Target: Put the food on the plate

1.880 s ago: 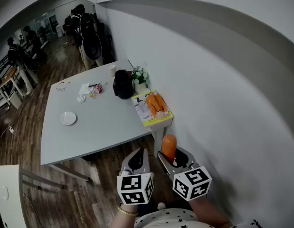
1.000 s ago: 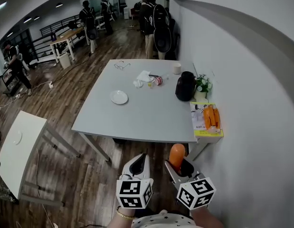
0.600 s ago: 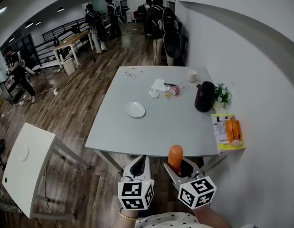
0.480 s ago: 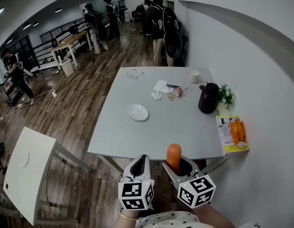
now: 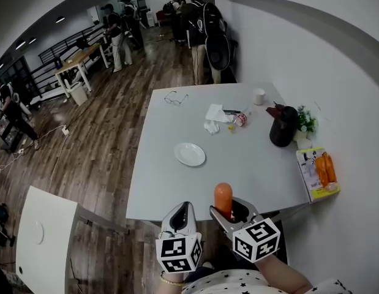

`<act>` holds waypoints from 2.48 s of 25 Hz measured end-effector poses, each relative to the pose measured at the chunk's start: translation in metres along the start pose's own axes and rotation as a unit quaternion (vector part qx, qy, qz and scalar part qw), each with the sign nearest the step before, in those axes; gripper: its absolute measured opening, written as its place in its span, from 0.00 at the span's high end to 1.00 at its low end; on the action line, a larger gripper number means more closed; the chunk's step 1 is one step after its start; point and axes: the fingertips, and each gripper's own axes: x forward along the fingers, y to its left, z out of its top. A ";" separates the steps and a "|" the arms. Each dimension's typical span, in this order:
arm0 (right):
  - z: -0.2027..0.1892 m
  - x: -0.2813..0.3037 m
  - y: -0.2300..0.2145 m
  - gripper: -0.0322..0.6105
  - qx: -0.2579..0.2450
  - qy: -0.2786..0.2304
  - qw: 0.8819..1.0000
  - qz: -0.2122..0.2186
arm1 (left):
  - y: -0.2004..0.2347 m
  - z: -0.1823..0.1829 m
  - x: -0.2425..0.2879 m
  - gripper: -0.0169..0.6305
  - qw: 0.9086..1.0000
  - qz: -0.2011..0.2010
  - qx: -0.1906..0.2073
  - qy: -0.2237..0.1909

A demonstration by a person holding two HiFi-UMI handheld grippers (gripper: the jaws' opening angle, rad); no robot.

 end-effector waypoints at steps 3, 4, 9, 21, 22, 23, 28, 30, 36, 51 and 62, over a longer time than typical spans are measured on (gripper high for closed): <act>0.000 0.025 -0.007 0.62 -0.006 0.015 1.000 0.003 | 0.016 0.002 0.018 0.96 1.000 -0.001 -0.006 0.000; -0.001 0.034 -0.011 0.62 -0.007 0.021 1.000 0.004 | 0.022 0.001 0.025 0.96 1.000 -0.001 -0.008 0.000; 0.000 0.086 -0.039 0.62 -0.024 0.051 0.998 0.006 | 0.049 -0.001 0.072 0.96 1.000 0.008 -0.023 0.005; -0.015 0.254 -0.120 0.62 -0.067 0.180 0.980 0.059 | 0.107 0.006 0.181 0.96 0.999 0.029 -0.039 0.016; -0.021 0.267 -0.125 0.62 -0.071 0.199 0.975 0.067 | 0.111 0.004 0.187 0.96 0.998 0.034 -0.042 0.021; -0.027 0.280 -0.130 0.62 -0.074 0.219 0.970 0.073 | 0.114 0.002 0.192 0.96 0.998 0.039 -0.044 0.026; -0.056 0.337 -0.155 0.62 -0.097 0.310 0.943 0.074 | 0.127 -0.004 0.214 0.96 0.996 0.050 -0.057 0.039; -0.067 0.353 -0.162 0.62 -0.108 0.342 0.930 0.075 | 0.129 -0.005 0.221 0.96 0.996 0.051 -0.059 0.043; -0.102 0.379 -0.170 0.62 -0.142 0.444 0.881 0.085 | 0.130 -0.009 0.229 0.96 0.996 0.053 -0.055 0.050; -0.113 0.406 -0.177 0.62 -0.174 0.468 0.864 0.066 | 0.130 -0.011 0.221 0.96 0.995 0.058 -0.058 0.056; -0.031 0.366 -0.129 0.54 -0.088 0.294 0.947 0.090 | 0.122 0.003 0.203 0.96 0.997 0.042 -0.042 0.040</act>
